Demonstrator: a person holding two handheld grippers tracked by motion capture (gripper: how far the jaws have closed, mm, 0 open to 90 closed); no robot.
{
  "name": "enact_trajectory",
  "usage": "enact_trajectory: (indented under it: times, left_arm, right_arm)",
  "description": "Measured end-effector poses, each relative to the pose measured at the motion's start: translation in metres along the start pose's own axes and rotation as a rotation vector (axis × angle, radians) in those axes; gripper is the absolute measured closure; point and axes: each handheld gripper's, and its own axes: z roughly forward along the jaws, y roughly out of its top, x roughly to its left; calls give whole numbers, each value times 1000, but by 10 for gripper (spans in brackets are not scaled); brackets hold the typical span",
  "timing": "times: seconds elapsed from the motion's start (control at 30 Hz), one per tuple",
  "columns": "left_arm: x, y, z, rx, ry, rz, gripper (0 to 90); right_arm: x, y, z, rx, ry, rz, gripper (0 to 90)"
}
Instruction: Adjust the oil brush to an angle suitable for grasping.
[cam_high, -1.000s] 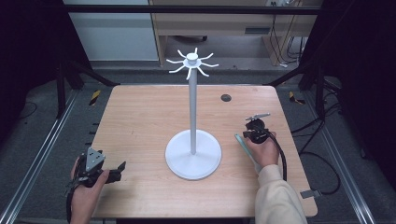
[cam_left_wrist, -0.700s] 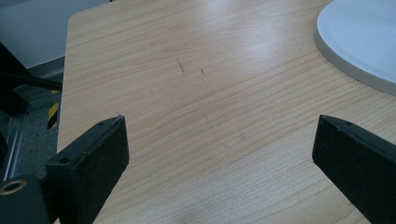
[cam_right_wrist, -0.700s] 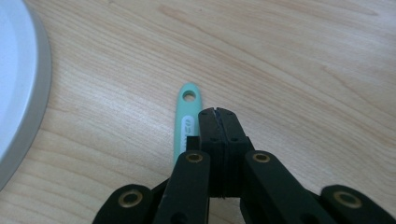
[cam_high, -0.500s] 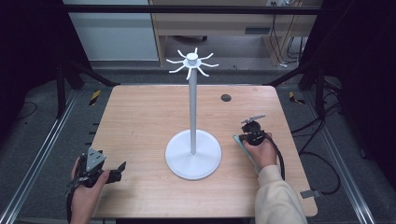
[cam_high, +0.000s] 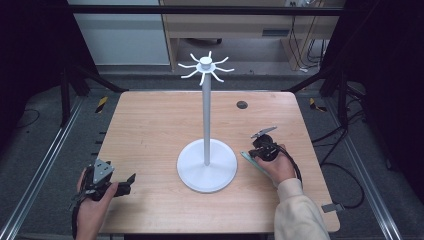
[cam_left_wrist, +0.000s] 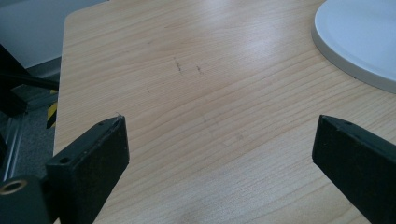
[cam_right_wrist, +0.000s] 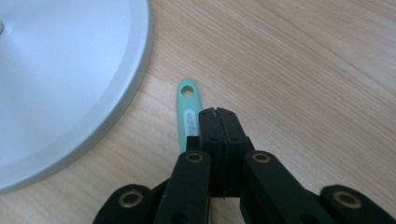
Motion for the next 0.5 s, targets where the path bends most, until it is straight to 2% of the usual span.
enact_trajectory:
  times: [0.1, 0.2, 0.23, 0.27, 0.37, 0.5]
  left_arm:
    - [1, 0, 0, -1, 1, -4, 34]
    - [1, 0, 0, -2, 6, -5, 34]
    - [2, 0, 0, -1, 4, -6, 34]
    - [2, 0, 0, -3, 6, -6, 34]
    - [2, 0, -1, -4, 9, -4, 34]
    - [1, 0, 0, 1, 9, 4, 34]
  right_arm:
    - [3, -3, -13, 6, -9, -26, 883]
    - [6, -7, -26, 37, -10, -56, 854]
    - [6, -9, -33, 72, -12, -72, 826]
    - [6, -9, -33, 72, -12, -72, 826]
    - [7, -12, -37, 137, -27, -95, 778]
    - [4, -15, -40, 183, -6, -109, 730]
